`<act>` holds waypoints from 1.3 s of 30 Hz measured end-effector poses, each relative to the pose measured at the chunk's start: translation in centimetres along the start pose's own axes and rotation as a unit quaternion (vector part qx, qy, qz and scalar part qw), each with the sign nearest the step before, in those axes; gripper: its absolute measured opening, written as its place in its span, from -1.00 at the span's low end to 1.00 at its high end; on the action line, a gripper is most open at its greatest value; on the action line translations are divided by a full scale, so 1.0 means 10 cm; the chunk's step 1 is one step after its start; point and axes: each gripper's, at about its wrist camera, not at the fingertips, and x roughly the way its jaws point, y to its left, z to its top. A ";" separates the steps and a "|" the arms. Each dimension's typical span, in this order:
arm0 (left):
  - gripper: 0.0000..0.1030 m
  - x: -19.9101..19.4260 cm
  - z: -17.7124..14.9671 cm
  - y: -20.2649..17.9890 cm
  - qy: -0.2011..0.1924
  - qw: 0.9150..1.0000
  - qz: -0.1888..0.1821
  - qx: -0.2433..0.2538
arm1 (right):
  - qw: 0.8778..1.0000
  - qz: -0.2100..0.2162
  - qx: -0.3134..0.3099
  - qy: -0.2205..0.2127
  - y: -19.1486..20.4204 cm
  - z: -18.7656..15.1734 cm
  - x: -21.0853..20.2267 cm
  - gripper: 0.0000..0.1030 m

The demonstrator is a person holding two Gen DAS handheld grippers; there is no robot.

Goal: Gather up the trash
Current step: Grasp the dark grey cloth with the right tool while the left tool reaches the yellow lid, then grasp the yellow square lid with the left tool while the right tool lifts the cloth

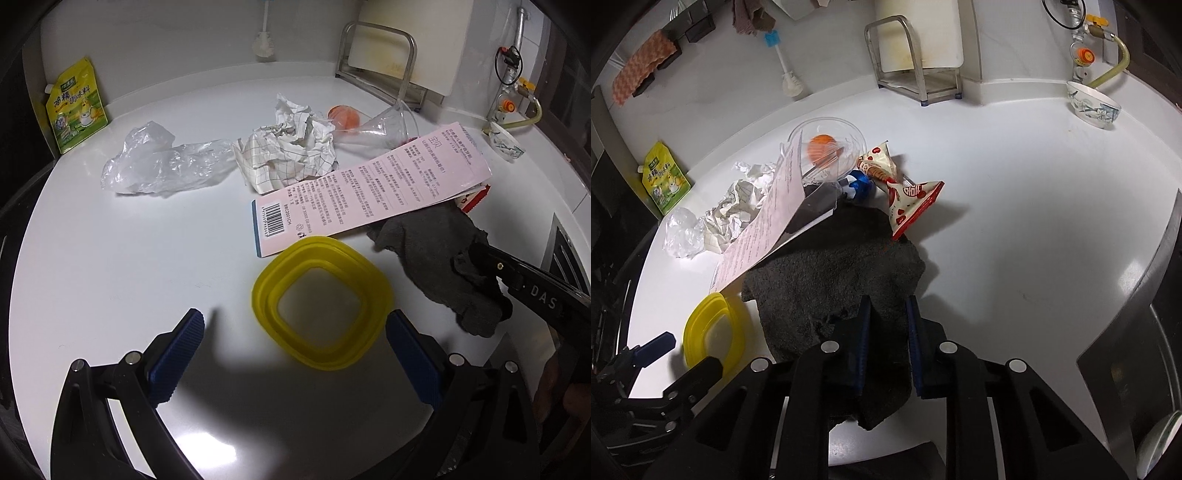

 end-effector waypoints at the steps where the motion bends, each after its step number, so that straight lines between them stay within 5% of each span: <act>1: 0.88 0.02 0.01 -0.01 -0.003 1.000 0.000 0.001 | 1.000 0.000 0.001 0.000 0.00 0.00 0.00 -0.65; 16: 0.87 0.03 0.02 0.01 -0.004 1.000 -0.007 0.000 | 1.000 0.002 0.010 0.002 -0.01 -0.05 -0.01 -0.65; 28: 0.86 0.08 -0.09 -0.10 0.030 0.999 0.039 0.004 | 1.000 0.004 0.012 0.003 -0.03 -0.06 -0.01 -0.65; 31: 0.68 0.04 -0.10 -0.09 0.021 0.999 0.039 0.004 | 1.000 0.005 0.011 0.003 -0.02 -0.07 -0.02 -0.65; 33: 0.37 0.01 -0.08 -0.10 0.016 0.999 0.037 0.008 | 1.000 0.005 0.011 0.003 -0.02 -0.07 -0.03 -0.65; 39: 0.32 0.00 -0.02 -0.10 0.023 0.999 0.017 0.014 | 1.000 0.005 0.003 -0.002 0.07 -0.05 -0.13 -0.68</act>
